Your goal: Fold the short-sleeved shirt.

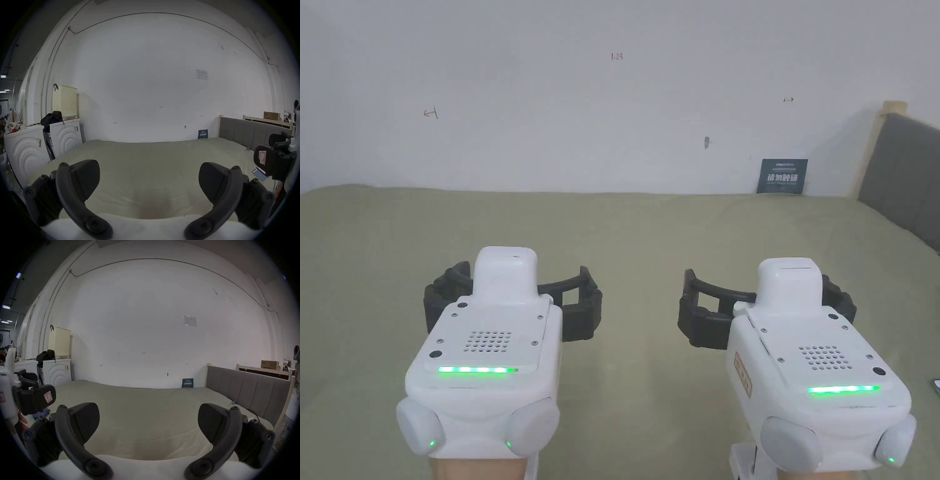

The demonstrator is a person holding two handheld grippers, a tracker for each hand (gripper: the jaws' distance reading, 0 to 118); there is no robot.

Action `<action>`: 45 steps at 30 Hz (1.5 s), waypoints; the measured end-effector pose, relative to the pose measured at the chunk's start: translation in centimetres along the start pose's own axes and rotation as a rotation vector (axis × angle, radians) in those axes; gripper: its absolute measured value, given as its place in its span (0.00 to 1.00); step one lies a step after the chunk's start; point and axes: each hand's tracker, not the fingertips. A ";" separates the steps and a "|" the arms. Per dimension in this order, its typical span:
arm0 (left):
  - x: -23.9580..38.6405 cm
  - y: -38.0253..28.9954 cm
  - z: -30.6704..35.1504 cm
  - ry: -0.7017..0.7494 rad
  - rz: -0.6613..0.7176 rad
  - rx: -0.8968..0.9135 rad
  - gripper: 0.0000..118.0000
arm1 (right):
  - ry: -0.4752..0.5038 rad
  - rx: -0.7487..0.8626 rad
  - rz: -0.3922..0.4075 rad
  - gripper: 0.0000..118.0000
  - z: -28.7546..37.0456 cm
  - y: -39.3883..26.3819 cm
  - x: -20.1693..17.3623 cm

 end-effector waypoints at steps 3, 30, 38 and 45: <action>0.2 0.2 0.1 -0.076 0.011 -0.030 1.00 | 0.005 -0.011 0.004 1.00 -0.1 -0.5 -0.3; -1.2 2.9 -1.7 -0.038 0.110 -0.242 1.00 | 0.005 -0.042 0.013 1.00 -0.3 -0.8 -0.7; -0.2 2.2 -0.6 -0.051 0.013 -0.174 1.00 | 0.008 -0.057 0.019 1.00 -0.3 -0.9 -0.8; -0.3 2.6 -0.4 -0.097 0.060 -0.216 1.00 | 0.011 -0.121 0.025 1.00 -0.6 -0.4 -1.3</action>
